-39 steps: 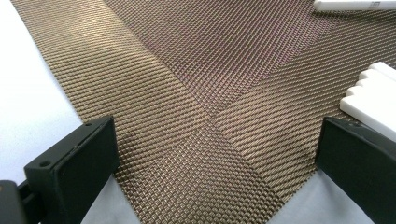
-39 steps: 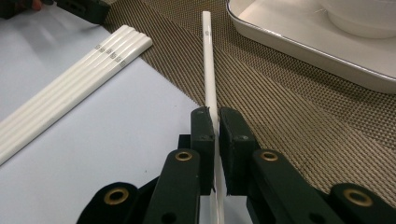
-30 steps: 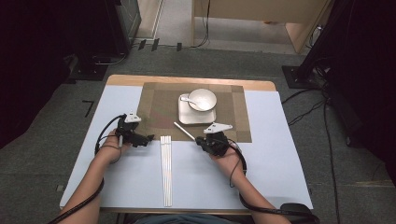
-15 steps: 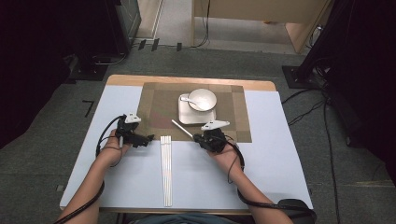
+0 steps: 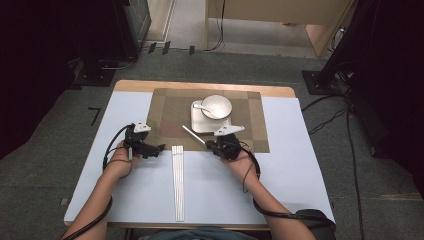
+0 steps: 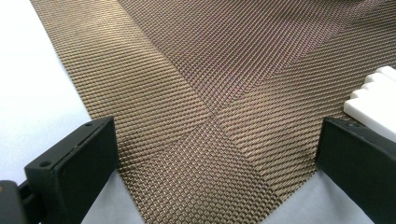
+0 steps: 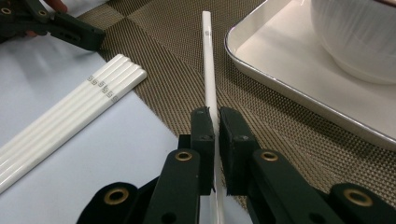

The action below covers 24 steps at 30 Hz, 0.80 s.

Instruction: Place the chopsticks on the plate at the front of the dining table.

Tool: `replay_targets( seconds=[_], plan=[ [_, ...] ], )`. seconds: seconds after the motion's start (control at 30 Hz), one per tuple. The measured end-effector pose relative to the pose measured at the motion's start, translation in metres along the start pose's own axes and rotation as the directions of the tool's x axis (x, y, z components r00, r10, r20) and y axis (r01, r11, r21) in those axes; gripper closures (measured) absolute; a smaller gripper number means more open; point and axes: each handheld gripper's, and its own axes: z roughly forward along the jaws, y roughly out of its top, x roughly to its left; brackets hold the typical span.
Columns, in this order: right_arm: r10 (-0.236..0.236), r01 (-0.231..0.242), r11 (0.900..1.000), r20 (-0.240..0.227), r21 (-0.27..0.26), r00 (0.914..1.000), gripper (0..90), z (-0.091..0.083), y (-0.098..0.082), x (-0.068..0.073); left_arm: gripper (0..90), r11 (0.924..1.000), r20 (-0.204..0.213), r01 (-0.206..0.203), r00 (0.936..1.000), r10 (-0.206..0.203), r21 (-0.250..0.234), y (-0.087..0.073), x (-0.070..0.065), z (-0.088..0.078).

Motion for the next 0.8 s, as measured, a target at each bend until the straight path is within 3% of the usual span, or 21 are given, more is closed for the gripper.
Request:
replay_targets(
  seconds=[0.8],
  plan=[
    [-0.010,0.010,1.000,0.004,-0.003,0.9999,85.7,0.010,0.014,-0.013,0.0,1.0000,-0.012,0.009,0.9999,-0.009,-0.002,-0.001,-0.001,-0.001]
  ],
)
